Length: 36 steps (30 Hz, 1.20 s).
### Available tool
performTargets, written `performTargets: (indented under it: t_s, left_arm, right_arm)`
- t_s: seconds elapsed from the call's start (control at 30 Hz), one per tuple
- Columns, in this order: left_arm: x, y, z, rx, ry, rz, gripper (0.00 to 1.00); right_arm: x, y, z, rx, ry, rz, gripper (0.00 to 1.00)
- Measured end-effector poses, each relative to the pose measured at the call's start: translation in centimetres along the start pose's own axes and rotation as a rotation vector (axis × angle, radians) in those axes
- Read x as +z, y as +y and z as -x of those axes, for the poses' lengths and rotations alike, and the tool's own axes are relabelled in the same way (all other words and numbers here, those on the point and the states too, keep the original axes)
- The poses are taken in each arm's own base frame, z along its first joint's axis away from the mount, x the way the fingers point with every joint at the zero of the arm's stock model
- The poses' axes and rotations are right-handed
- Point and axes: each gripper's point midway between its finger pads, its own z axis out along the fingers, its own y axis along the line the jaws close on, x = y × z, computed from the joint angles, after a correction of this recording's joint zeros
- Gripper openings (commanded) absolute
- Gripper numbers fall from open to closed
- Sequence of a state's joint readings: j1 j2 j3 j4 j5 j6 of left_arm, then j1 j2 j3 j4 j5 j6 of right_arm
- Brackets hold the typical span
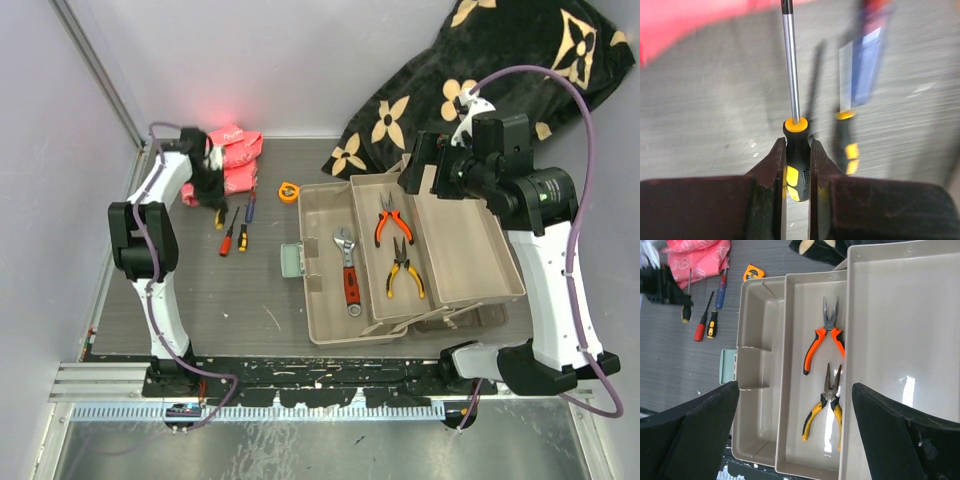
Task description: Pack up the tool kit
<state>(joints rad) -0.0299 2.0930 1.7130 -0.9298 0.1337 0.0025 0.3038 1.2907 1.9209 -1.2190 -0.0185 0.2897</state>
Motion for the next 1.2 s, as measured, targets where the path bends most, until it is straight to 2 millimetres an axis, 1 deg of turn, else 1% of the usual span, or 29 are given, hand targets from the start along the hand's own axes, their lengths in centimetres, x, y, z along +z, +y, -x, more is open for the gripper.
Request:
performTargets:
  t_s: [0.03, 0.07, 0.1, 0.17, 0.2, 0.23, 0.27, 0.3, 0.37, 0.43, 0.5, 0.57, 0.6, 0.7, 0.8, 0.97, 1.07, 1.2]
  left_arm:
    - [-1.1, -1.1, 1.6, -0.008, -0.045, -0.037, 0.0]
    - [-2.8, -2.8, 3.9, -0.009, -0.119, -0.09, 0.0]
    - [-5.0, -4.8, 6.4, -0.004, -0.202, -0.151, 0.0]
    - [-10.2, -10.0, 10.5, 0.024, -0.372, -0.295, 0.0]
    - [-12.3, -12.3, 11.7, 0.042, -0.433, -0.359, 0.0]
    - [-15.9, -16.1, 13.1, 0.071, -0.52, -0.468, 0.0]
    - [-18.6, -19.1, 13.6, 0.1, -0.573, -0.552, 0.0]
    - [-21.3, -22.3, 13.6, 0.135, -0.616, -0.647, 0.0]
    - [-25.5, -27.7, 12.5, 0.198, -0.656, -0.813, 0.0]
    - [-28.2, -32.4, 10.5, 0.255, -0.641, -0.964, 0.0]
    - [-29.3, -35.2, 8.8, 0.281, -0.602, -1.059, 0.0]
    - [-29.7, -36.9, 7.8, 0.289, -0.563, -1.119, 0.0]
    - [-29.7, -37.4, 7.5, 0.288, -0.548, -1.14, 0.0]
    - [-29.6, -37.9, 7.5, 0.269, -0.521, -1.172, 0.0]
    - [-29.7, -38.2, 7.3, 0.26, -0.504, -1.191, 0.0]
    - [-30.1, -39.1, 6.6, 0.266, -0.489, -1.226, 0.0]
    - [-30.3, -39.9, 5.9, 0.273, -0.469, -1.247, 0.0]
    - [-29.8, -40.7, 5.0, 0.281, -0.438, -1.261, 0.0]
  right_arm:
    - [0.2, 0.2, -0.1, 0.001, 0.008, 0.011, 1.0]
    - [0.5, 0.6, 0.0, 0.001, 0.013, 0.028, 0.99]
    - [0.9, 1.0, 0.0, 0.002, 0.017, 0.051, 0.99]
    - [2.0, 2.1, 0.1, 0.009, 0.027, 0.108, 0.99]
    - [2.5, 2.5, 0.0, 0.015, 0.033, 0.131, 0.99]
    - [3.2, 3.1, 0.0, 0.023, 0.042, 0.161, 0.99]
    - [3.9, 3.6, 0.0, 0.029, 0.052, 0.189, 0.99]
    - [4.6, 4.2, 0.1, 0.032, 0.058, 0.213, 0.99]
    - [6.1, 5.3, 0.5, 0.033, 0.063, 0.262, 0.99]
    - [7.3, 6.5, 0.7, 0.028, 0.067, 0.305, 0.98]
    - [8.2, 7.5, 0.8, 0.019, 0.07, 0.342, 0.98]
    - [8.8, 8.5, 1.1, 0.012, 0.062, 0.377, 0.97]
    - [8.8, 8.8, 1.2, 0.008, 0.056, 0.388, 0.97]
    - [8.4, 9.5, 2.1, -0.003, 0.015, 0.42, 0.95]
    - [8.0, 9.8, 2.7, -0.01, -0.017, 0.435, 0.92]
    - [8.3, 9.9, 2.5, -0.01, -0.022, 0.451, 0.84]
    - [8.7, 9.9, 2.1, -0.005, -0.012, 0.448, 0.77]
    - [8.9, 9.8, 2.4, -0.001, -0.026, 0.444, 0.62]
